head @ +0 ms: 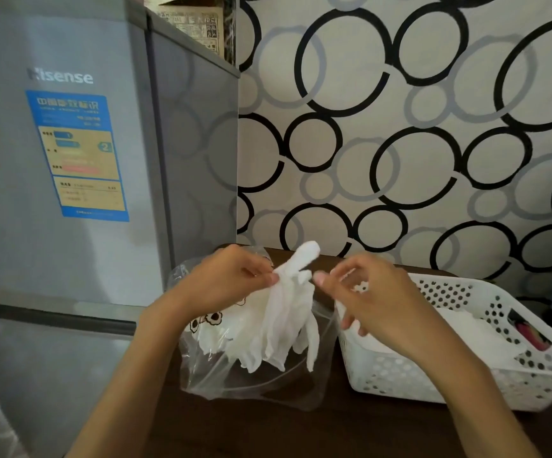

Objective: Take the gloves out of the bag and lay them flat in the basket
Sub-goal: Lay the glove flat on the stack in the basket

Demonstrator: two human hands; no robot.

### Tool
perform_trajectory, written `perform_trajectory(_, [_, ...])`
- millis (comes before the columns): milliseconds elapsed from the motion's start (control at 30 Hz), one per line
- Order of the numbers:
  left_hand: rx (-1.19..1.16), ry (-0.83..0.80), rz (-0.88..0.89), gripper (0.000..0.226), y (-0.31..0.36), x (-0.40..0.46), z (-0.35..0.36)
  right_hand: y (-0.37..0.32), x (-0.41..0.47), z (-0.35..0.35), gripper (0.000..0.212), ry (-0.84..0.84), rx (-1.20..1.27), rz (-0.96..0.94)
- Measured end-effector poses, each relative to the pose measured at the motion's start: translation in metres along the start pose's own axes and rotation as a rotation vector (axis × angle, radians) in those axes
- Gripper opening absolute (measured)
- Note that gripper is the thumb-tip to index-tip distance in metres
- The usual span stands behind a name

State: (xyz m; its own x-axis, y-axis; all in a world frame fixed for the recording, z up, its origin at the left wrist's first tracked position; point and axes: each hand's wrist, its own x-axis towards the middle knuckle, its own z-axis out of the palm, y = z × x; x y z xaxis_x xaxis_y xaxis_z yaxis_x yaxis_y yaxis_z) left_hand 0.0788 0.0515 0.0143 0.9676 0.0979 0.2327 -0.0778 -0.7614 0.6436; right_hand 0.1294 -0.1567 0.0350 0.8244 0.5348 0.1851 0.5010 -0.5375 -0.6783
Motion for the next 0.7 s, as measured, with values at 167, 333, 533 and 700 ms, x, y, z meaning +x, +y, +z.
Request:
perform_trajectory(167, [-0.068, 0.076, -0.062, 0.018, 0.002, -0.001, -0.002, -0.008, -0.009, 0.020, 0.034, -0.418, -0.271, 0.113])
perform_trajectory(333, [-0.115, 0.088, -0.098, 0.020, 0.010, -0.002, -0.003, -0.010, -0.003, 0.055, 0.047, -0.108, -0.283, 0.029])
perform_trajectory(533, [-0.005, 0.085, -0.169, 0.017, 0.007, -0.003, -0.011, 0.000, 0.002, 0.042, 0.035, 0.011, -0.236, 0.040])
perform_trajectory(700, [0.125, 0.055, -0.252, 0.011, 0.001, -0.004, -0.007, 0.007, 0.007, 0.042, 0.020, -0.017, -0.141, 0.016])
